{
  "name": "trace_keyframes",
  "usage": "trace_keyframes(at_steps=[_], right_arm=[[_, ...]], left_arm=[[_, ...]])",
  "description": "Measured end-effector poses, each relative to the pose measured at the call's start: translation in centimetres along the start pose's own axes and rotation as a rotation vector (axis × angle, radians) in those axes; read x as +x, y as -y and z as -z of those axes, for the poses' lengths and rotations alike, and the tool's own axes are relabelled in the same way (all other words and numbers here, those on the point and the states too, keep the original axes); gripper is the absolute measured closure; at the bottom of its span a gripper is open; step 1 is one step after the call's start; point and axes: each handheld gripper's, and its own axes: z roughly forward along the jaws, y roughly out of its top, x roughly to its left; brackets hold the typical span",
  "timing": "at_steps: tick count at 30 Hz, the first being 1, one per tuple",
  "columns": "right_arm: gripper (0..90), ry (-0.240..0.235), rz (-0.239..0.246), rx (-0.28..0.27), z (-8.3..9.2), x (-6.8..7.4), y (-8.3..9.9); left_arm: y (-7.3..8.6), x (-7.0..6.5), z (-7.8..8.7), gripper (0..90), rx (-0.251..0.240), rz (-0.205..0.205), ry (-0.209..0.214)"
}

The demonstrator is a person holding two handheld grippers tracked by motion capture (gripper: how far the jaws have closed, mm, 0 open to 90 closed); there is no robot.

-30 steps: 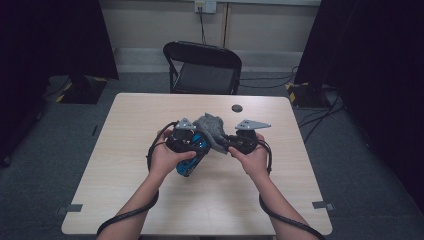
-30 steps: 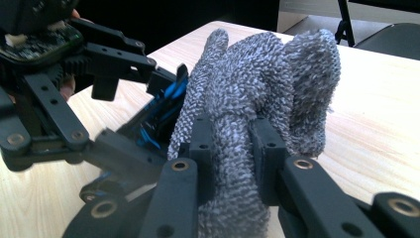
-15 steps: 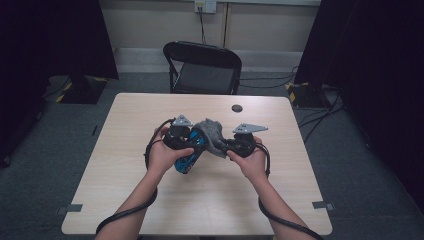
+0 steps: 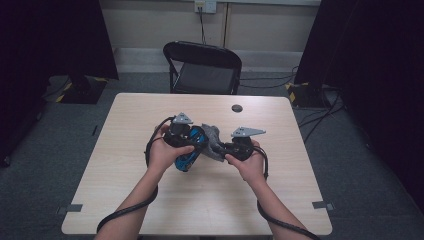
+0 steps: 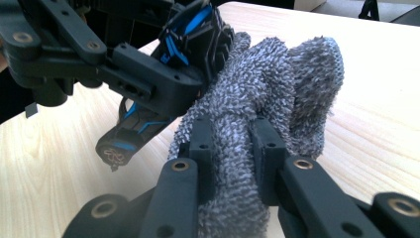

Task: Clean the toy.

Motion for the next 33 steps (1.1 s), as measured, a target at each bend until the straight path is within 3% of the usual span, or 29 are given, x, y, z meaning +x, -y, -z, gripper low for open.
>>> trace_keyframes(at_steps=[33], right_arm=[[75.2, -0.089, 0.061, 0.072, -2.4, 2.7, 2.0]], left_arm=[[-1.1, 0.6, -0.3, 25.5, -0.001, 0.024, -0.018]])
